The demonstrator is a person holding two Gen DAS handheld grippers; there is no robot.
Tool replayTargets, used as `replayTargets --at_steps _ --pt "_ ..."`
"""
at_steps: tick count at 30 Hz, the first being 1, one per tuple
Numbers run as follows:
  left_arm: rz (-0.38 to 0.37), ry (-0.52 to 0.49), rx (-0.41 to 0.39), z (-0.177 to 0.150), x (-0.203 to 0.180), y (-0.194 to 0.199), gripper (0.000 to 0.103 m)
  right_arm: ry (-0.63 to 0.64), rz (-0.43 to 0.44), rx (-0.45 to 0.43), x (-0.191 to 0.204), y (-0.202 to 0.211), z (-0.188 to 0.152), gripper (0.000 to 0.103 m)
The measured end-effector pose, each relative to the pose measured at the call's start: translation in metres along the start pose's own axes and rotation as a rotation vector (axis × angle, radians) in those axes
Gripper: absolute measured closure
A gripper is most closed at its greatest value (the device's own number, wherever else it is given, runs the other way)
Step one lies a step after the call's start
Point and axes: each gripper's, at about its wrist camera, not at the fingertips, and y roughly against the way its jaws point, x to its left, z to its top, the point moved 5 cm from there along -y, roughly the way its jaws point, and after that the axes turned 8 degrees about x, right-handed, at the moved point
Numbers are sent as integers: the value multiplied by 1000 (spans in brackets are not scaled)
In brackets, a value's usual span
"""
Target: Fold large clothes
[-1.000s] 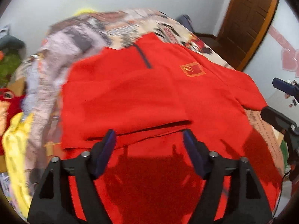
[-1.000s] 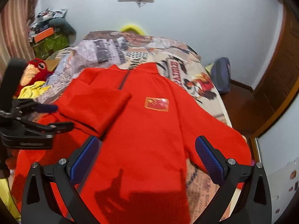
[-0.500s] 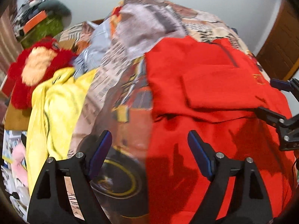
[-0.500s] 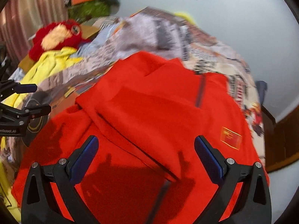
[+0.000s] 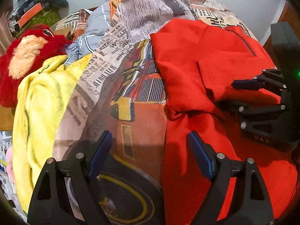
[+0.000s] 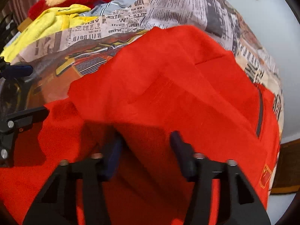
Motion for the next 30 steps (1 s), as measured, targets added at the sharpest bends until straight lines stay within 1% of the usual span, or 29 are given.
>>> replayTargets --at_steps 1,3,5,7,9,11,14,16,18,21,22,23,25,28,30 --pt "-7 1 3 2 -1 -3 20 -7 -9 -7 -2 0 1 83" --pt "-22 11 16 7 -4 -9 20 -43 22 -27 -9 6 4 95" --pt "-41 21 27 10 -7 -13 20 -85 19 -62 -20 19 6 97" --pt "-59 21 34 14 -11 -18 20 -112 -14 -136 -34 44 10 98" --pt "-28 35 49 19 -11 -26 20 -156 -53 -214 -61 79 9 98" --pt "-9 60 50 24 -10 -31 20 -195 -80 -266 -84 109 7 99" --pt "63 125 10 31 0 -30 20 -269 -157 -392 -132 166 -4 99" --pt "107 171 -14 34 8 -28 20 -323 -207 -440 -160 196 -11 99" --pt "131 213 -24 36 16 -26 20 -391 -225 -483 -191 223 -26 99" --pt "182 254 -40 36 26 -22 20 -490 -223 -534 -226 248 -53 99" --pt "181 265 -53 36 28 -19 20 -512 -216 -541 -232 252 -59 99" --pt "169 275 -68 36 29 -15 20 -539 -195 -551 -240 254 -69 99" --pt "171 300 -98 37 31 -3 19 -571 -154 -557 -244 251 -88 99" --pt "192 312 -122 40 29 8 19 -601 -144 -524 -246 230 -106 99" --pt "215 313 -124 40 27 12 19 -623 -116 -488 -246 207 -116 99"
